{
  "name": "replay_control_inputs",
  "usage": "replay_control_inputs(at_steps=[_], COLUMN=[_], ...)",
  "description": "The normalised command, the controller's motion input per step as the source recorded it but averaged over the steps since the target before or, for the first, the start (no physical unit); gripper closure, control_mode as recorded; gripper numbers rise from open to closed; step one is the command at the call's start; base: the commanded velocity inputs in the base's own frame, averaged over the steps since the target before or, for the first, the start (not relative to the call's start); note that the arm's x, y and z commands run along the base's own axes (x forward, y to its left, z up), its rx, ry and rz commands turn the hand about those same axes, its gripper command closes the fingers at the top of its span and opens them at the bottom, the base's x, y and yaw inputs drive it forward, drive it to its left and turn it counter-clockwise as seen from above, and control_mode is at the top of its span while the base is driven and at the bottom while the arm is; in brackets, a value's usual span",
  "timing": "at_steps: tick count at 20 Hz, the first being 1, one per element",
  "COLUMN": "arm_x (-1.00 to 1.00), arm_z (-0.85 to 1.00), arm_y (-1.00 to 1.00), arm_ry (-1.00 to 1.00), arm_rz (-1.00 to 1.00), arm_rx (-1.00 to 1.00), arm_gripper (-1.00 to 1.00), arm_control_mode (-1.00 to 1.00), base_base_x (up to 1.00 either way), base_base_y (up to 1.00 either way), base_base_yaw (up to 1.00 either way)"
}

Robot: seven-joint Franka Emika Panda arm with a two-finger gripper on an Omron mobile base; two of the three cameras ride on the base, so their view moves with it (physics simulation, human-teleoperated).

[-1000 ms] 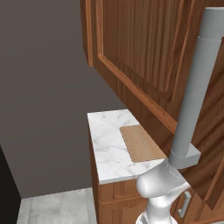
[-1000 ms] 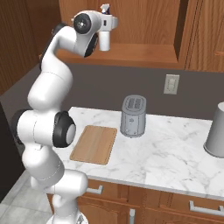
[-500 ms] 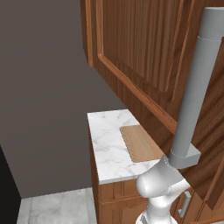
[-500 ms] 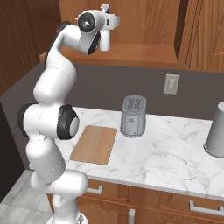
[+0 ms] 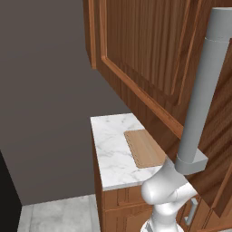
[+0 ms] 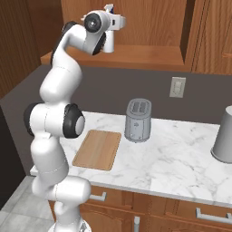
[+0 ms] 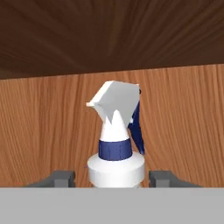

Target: Grab the spray bottle from the cabinet, then place it next to the cutting board for sanitizing. Then grab the dish brush from the countertop next to the sink and place it next to the cutting board.

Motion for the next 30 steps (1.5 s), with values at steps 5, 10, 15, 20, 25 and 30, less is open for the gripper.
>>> replay_control_inputs(at_steps=[5,10,15,20,25,30], arm_x=[0.29,0.01,-0.04,-0.25,-0.16,-0.30], arm_z=[-0.01,0.00,-0.04,-0.10,-0.02,0.00], arm_y=[0.00,0.00,-0.01,-0.16,0.00,0.00], arm_ry=[0.01,0.00,0.01,0.00,-0.01,-0.02], arm_rz=[0.00,0.00,0.00,0.00,0.00,0.00], arm_rx=[0.00,0.00,0.00,0.00,0.00,0.00], arm_gripper=[1.00,1.00,1.00,1.00,1.00,1.00], arm_control_mode=[-1.00,-1.00,-1.00,-1.00,-1.00,-1.00], base_base_x=[0.00,0.00,0.00,0.00,0.00,0.00], base_base_y=[0.00,0.00,0.00,0.00,0.00,0.00], base_base_yaw=[0.00,0.00,0.00,0.00,0.00,0.00])
